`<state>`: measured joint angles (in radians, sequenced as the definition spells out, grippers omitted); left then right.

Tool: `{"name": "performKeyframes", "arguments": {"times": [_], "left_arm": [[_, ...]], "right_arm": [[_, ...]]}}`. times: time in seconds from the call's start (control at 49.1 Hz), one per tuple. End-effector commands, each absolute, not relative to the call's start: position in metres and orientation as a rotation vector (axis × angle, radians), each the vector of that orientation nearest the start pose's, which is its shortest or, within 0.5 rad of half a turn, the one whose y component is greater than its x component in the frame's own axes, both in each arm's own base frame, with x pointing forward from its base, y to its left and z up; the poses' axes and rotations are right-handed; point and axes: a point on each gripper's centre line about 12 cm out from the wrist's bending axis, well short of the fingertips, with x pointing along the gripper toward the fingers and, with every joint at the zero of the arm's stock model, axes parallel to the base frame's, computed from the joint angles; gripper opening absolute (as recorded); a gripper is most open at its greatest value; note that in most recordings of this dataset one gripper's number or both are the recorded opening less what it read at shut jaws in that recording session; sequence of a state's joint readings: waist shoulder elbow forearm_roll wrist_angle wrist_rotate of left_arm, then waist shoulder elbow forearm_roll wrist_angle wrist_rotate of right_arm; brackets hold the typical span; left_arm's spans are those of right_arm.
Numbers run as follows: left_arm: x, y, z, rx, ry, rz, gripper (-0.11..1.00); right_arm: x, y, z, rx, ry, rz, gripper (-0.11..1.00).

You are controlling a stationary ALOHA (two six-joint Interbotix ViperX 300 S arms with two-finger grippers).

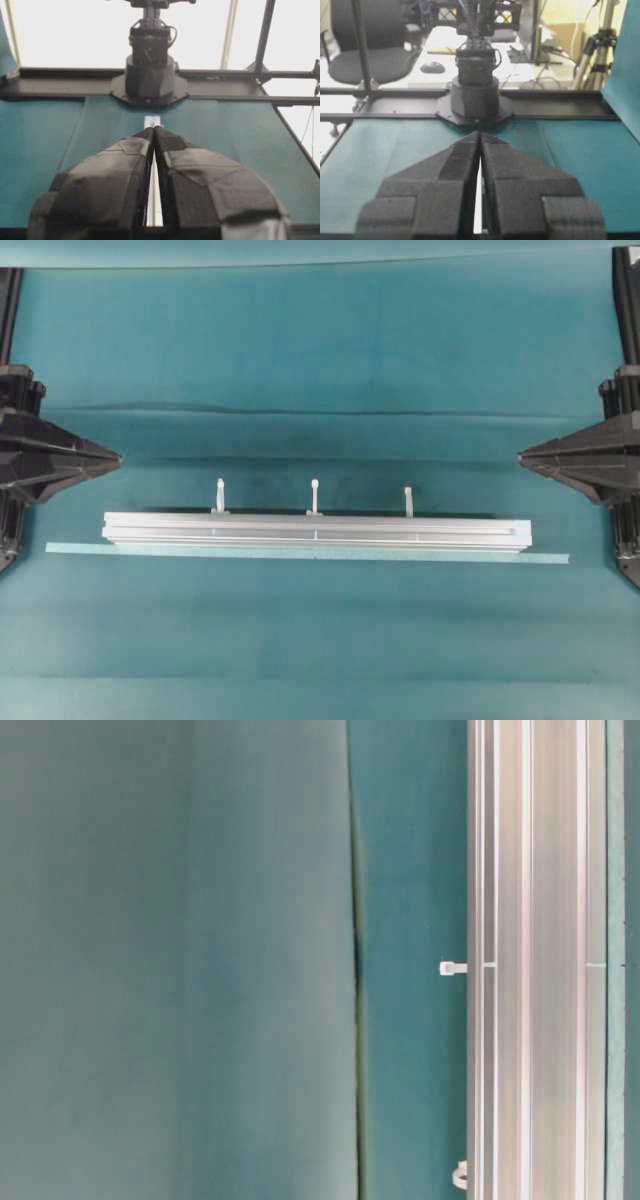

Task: Lift the large metal rail with both hands.
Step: 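Move both grippers down toward the two ends of the silver rail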

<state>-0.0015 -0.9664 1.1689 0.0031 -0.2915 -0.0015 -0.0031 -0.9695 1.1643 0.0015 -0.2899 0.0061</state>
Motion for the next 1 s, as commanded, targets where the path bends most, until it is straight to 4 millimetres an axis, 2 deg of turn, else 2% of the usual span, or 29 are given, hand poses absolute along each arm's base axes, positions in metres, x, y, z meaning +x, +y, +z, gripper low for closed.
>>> {"name": "performKeyframes", "arguments": {"times": [0.0,0.041,0.102,0.163,0.264,0.529,0.977], "left_arm": [[0.202,0.001,0.303,-0.023,-0.081,0.003,0.14],[0.203,0.001,0.306,-0.032,-0.069,0.003,0.13],[0.204,0.000,0.310,-0.045,-0.031,0.000,0.04],[0.205,-0.001,0.314,-0.049,0.019,-0.007,-0.01],[0.205,-0.004,0.320,-0.046,0.126,-0.016,-0.02],[0.206,-0.006,0.331,-0.036,0.396,-0.018,-0.02],[0.253,-0.007,0.314,-0.026,0.758,-0.002,-0.02]], "right_arm": [[0.200,-0.002,0.302,0.054,-0.100,-0.007,0.11],[0.201,-0.002,0.301,0.080,-0.075,-0.010,0.09],[0.203,-0.002,0.300,0.112,-0.020,-0.015,0.01],[0.204,-0.002,0.297,0.129,0.061,-0.014,0.00],[0.203,0.000,0.295,0.157,0.217,-0.014,0.00],[0.206,0.002,0.301,0.172,0.482,-0.018,0.00],[0.243,0.002,0.279,0.147,0.923,-0.042,0.00]]}}
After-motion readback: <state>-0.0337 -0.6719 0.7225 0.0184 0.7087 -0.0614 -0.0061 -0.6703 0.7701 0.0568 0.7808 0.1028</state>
